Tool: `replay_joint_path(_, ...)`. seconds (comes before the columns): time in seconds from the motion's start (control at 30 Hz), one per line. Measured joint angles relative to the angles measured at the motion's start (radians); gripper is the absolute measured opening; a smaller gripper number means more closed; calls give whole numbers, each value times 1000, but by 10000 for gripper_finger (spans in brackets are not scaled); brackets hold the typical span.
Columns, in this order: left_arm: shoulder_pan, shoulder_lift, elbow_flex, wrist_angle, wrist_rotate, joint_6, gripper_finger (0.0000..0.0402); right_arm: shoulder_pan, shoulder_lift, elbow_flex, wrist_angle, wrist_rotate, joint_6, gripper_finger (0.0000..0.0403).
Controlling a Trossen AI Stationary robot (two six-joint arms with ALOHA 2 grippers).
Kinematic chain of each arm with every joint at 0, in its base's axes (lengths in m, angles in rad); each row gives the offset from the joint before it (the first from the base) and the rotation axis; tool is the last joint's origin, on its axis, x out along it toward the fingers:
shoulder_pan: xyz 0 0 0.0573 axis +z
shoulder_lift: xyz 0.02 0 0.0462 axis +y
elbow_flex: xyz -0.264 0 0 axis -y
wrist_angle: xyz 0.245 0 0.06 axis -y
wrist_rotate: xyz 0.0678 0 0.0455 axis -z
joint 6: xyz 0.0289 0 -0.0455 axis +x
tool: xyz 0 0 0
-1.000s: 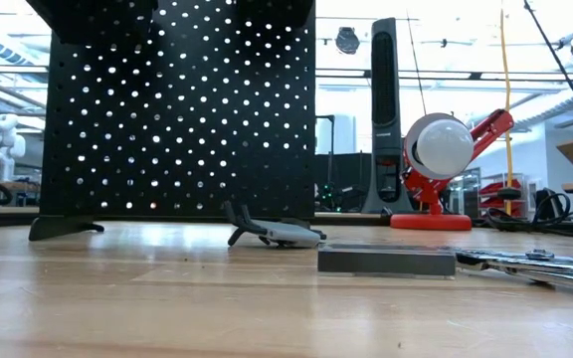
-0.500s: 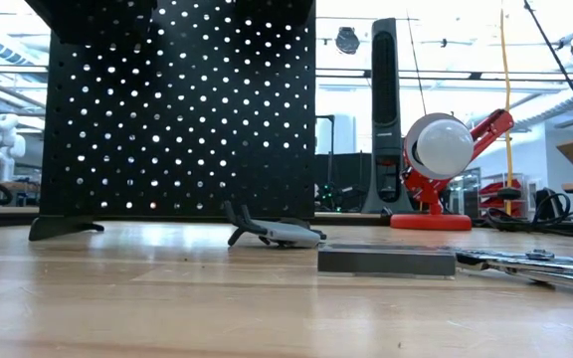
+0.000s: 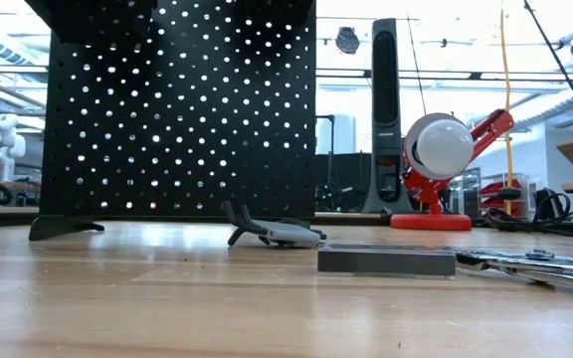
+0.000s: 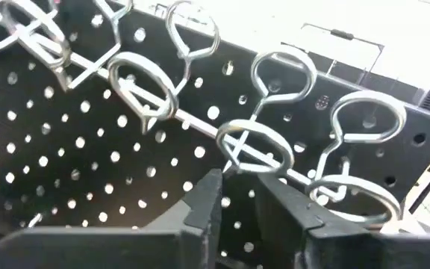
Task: Hang tools onto peg board
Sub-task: Assemble the tool holder on the pegboard
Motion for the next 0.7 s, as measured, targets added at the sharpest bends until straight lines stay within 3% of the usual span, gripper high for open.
replay_joint_path(0.23,0,0,0,0,0,6,64,-20,-1,0,134,2,-118,104)
replay_joint_path(0.37,0,0,0,-1,0,6,64,-28,-1,0,155,4,-150,76)
replay_joint_path(0.5,0,0,0,0,2,8,64,-29,-1,0,158,-9,-164,18)
replay_joint_path(0.7,0,0,0,0,7,11,64,-25,-1,0,205,0,-245,5)
